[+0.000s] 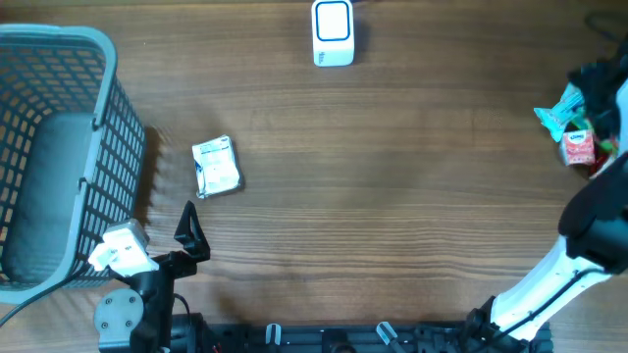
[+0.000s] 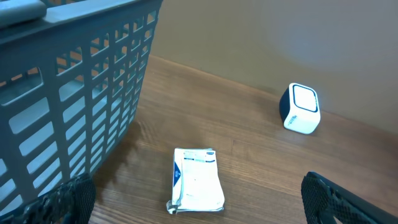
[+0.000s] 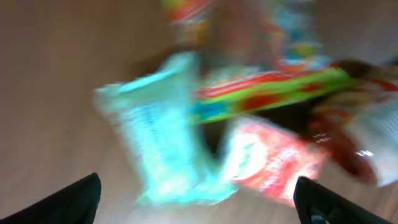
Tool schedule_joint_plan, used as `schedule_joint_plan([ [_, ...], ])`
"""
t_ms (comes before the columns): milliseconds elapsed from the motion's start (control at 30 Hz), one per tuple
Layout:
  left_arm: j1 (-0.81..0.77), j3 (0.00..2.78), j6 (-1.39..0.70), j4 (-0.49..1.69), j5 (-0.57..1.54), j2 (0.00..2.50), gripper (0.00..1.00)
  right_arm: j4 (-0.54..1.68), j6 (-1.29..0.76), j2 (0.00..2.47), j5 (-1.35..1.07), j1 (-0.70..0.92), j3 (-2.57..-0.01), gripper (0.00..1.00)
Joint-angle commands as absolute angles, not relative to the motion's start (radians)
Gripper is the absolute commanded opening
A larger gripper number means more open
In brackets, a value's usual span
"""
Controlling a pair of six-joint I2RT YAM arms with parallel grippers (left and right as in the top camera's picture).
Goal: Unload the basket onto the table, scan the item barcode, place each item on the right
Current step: 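Carry the Kleenex pack right and release it beside the other items, then reach the right gripper to the white plaster box and grasp it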
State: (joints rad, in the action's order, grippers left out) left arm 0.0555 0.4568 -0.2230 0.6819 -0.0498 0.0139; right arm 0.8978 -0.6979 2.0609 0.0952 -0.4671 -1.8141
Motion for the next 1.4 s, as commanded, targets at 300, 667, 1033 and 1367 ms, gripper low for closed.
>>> schedule_joint_plan([
  [300,0.063,0.452,-0.225,0.678,-0.034,0.009,1.0,0.556,-0.489,1.936,-0.577,0.299,-1.589,1.0],
  [667,0.063,0.452,-0.225,0.678,-0.034,0.009,1.0,0.108,-0.366,2.188,-0.487,0.686,-1.496,1.0],
  [1033,0.063,0.452,-0.225,0.678,-0.034,0.009,1.0,0.048,-0.37,2.304,-0.586,0.763,-1.496,0.99],
  [1367,0.063,0.452,-0.225,0.678,-0.035,0.009,1.0,0.061,-0.368,2.366,-0.554,0.823,-1.496,0.25],
])
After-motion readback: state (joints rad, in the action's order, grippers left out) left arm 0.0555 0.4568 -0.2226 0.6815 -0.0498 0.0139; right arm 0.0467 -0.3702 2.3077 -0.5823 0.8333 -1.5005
